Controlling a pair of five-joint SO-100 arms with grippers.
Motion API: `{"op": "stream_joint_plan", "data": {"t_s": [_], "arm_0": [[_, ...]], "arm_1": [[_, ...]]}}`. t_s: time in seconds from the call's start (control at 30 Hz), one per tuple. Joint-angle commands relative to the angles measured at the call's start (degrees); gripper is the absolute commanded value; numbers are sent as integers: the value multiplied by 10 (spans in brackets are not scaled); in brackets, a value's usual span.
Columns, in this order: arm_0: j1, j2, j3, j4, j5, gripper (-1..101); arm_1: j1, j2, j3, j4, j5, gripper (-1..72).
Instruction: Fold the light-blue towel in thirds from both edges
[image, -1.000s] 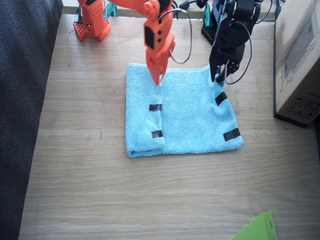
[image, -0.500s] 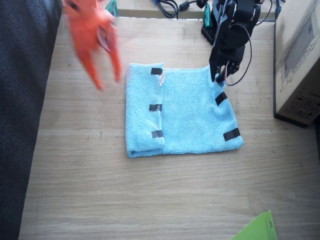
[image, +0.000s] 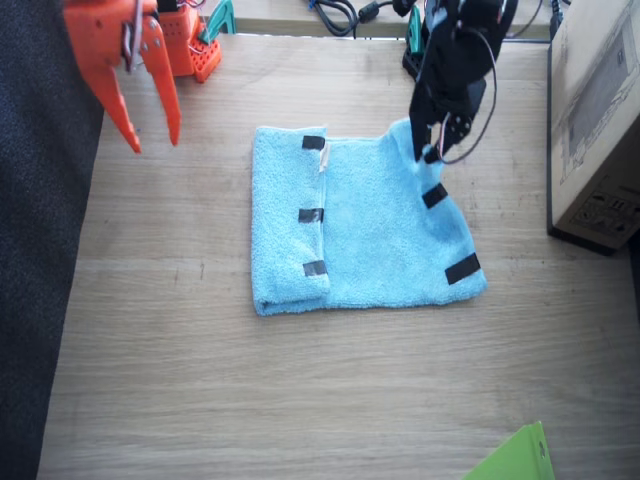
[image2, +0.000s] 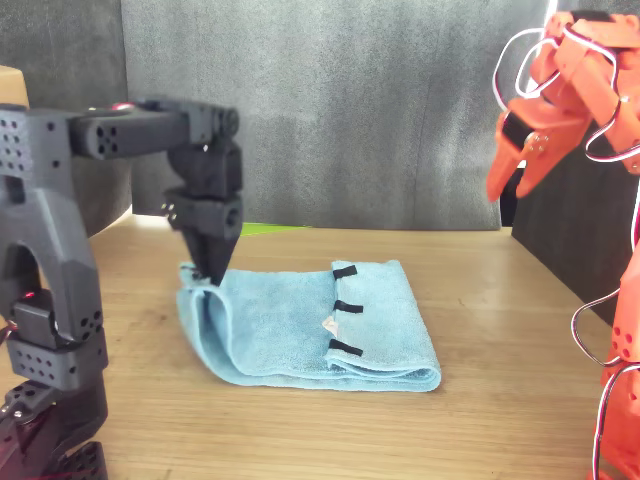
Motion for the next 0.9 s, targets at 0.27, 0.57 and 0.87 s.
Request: {"op": "stream_joint_plan", "data": {"t_s": [0.27,0.57,0.87], "arm_0": [[-78,-62,-170,86,3,-2],[-140,-143,-296,149,10,-2],[-186,-196,-372,163,20,-3]], "arm_1": [[27,15,4,2,12,220],[35,8,0,-1,15,226],[33,5,-4,0,12,230]]}}
